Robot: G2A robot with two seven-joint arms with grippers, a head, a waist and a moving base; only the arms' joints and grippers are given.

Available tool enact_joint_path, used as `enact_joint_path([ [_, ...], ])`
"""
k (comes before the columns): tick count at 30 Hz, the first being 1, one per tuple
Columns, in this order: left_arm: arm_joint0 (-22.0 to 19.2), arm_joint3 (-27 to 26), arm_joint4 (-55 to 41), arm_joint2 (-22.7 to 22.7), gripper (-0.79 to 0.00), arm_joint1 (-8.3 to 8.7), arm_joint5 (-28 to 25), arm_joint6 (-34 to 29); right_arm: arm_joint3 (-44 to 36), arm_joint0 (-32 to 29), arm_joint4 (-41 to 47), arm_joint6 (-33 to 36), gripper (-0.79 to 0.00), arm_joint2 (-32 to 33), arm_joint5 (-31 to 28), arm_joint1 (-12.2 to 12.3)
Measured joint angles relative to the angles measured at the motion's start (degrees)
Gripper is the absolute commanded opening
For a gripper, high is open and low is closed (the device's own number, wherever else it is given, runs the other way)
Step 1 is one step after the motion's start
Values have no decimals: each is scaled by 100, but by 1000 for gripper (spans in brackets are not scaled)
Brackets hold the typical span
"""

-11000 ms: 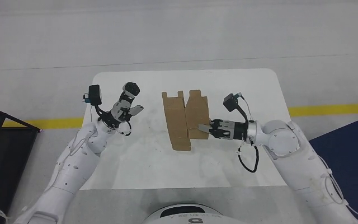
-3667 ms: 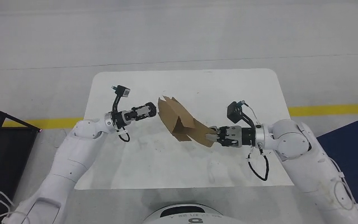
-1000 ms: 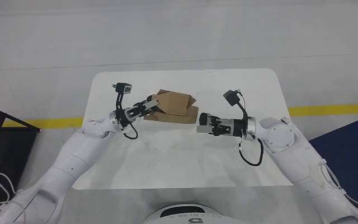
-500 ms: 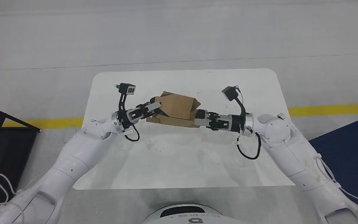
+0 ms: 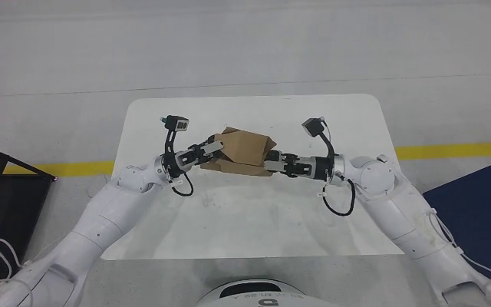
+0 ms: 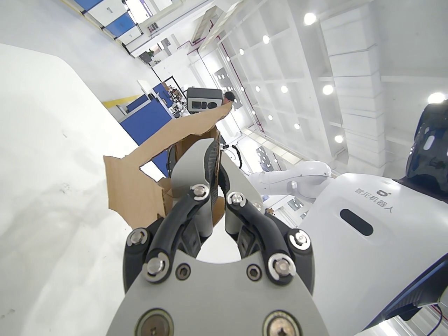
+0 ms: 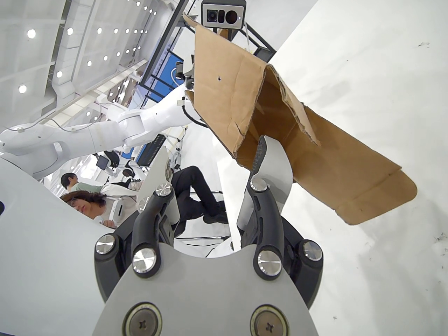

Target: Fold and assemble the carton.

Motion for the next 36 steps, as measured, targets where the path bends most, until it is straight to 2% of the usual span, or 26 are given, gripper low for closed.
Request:
enact_joint_path([
  [6, 26, -55, 17, 9, -785, 13, 29, -29, 140, 51, 161, 3, -345, 29, -27, -20],
  [10, 32, -102, 32, 22, -785, 20, 36, -36, 236, 75, 368, 100, -314, 38, -44, -32],
  [20, 49, -231, -19, 56, -785, 49, 61, -61, 755, 428, 1183, 718, -409, -227, -133, -145],
  [34, 54, -279, 116, 158, -785, 69, 82, -83, 1075, 714, 1382, 902, -419, -528, -245, -304],
  [36, 38, -238, 212, 201, -785, 62, 45, -46, 1065, 703, 1367, 898, -443, -505, -293, -307],
])
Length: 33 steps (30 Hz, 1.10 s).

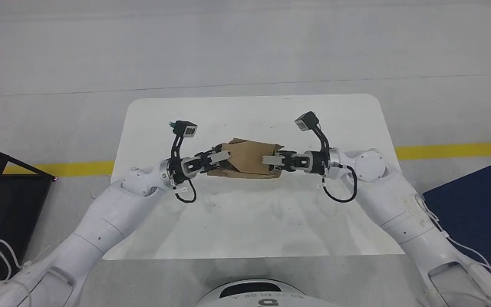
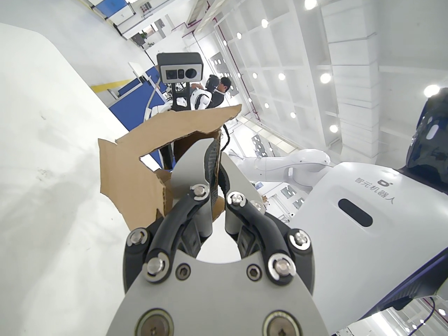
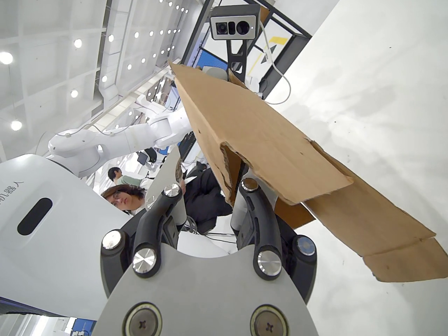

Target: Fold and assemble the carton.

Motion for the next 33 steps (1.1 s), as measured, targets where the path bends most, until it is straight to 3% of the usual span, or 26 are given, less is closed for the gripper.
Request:
enact_joint_path([
  [3, -28, 54, 73, 59, -785, -12, -69, 69, -41, -56, -32, -17, -523, 66, -64, 8],
  [6, -57, 90, 66, 110, -785, -19, -105, 106, -100, -121, -59, -22, -714, 133, -84, 21],
  [8, -75, 108, 55, 135, -785, -21, -115, 116, -136, -151, -73, -16, -782, 165, -82, 26],
  [10, -97, 147, 80, 158, -763, -21, -134, 134, -182, -177, -102, -4, -785, 189, -74, 30],
  [11, -106, 168, 107, 168, -533, -21, -150, 150, -200, -187, -122, 1, -785, 195, -68, 31],
  [12, -115, 193, 132, 183, 0, -23, -172, 172, -220, -195, -163, 1, -785, 202, -56, 32],
  [24, -118, 303, -191, 95, 0, 34, -308, 309, -436, -348, -755, -402, -785, 404, 352, 66],
  [26, -105, 353, -163, 68, 0, 52, -345, 345, -486, -412, -504, -235, -785, 455, 273, 78],
  [33, -38, 554, -339, -139, 0, 117, -476, 478, -231, -394, 1624, 1293, -785, 621, 200, 99],
])
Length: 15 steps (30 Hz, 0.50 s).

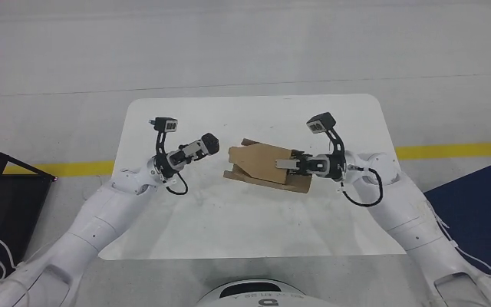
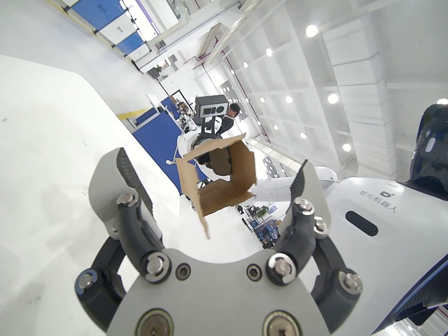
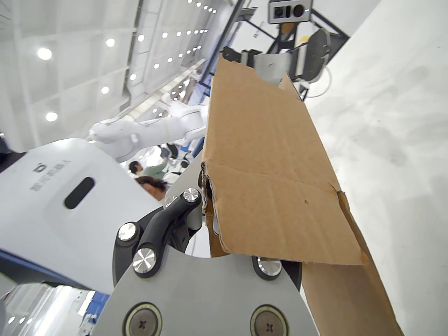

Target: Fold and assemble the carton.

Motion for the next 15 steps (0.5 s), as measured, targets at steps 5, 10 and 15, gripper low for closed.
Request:
enact_joint_path([
  [5, 144, -60, -152, -319, 0, 89, 3, -3, 5, 21, 50, 62, -785, 6, 83, 1],
  [10, 375, -172, 77, -670, 0, 190, 3, -3, -7, 12, 62, 58, -785, -4, 90, -1],
  [15, 590, -373, 552, -885, 0, 201, 3, -3, 353, 277, 1529, 1018, -785, -347, 1459, -129],
])
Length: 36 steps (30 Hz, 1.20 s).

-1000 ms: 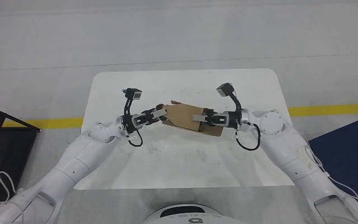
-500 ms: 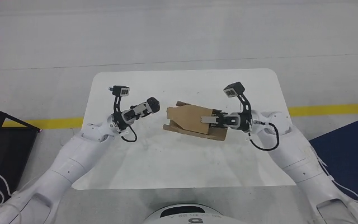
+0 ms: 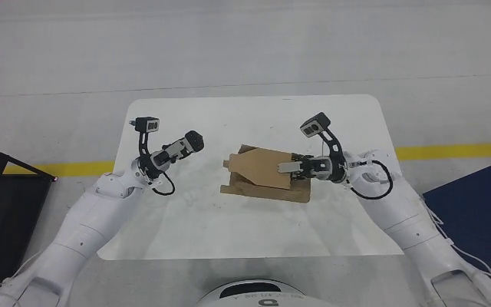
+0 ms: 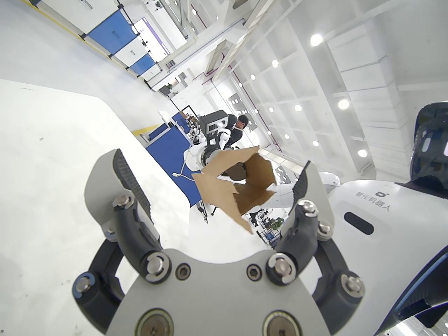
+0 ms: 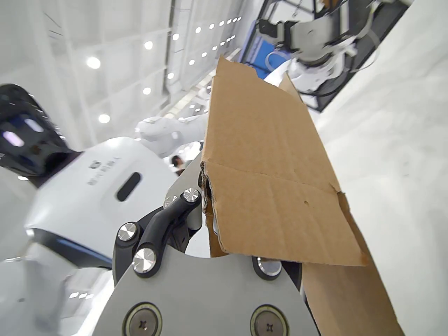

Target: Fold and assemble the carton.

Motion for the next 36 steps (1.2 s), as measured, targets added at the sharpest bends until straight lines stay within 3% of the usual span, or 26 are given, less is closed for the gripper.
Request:
enact_joint_path([
  [3, 85, -109, 111, -110, 0, -19, 0, 0, 689, 396, 1086, 530, -785, -309, 909, -167],
  [10, 192, -198, 250, -375, 0, -72, 0, 1, 1684, 948, 2461, 530, -785, -948, 2375, -530],
  [20, 597, -792, 1059, -1101, 0, -194, 0, 6, 2189, 1209, 1813, 530, -785, -1084, 1645, -704],
  [24, 778, -1053, 1877, -1314, 0, -303, 0, 267, 2275, 1231, 1670, 531, -785, -1060, 1491, -749],
  [36, 767, -1164, 3770, -1003, 0, -618, 1, 1467, 2254, 1173, 1617, 531, -785, -879, 1552, -819],
])
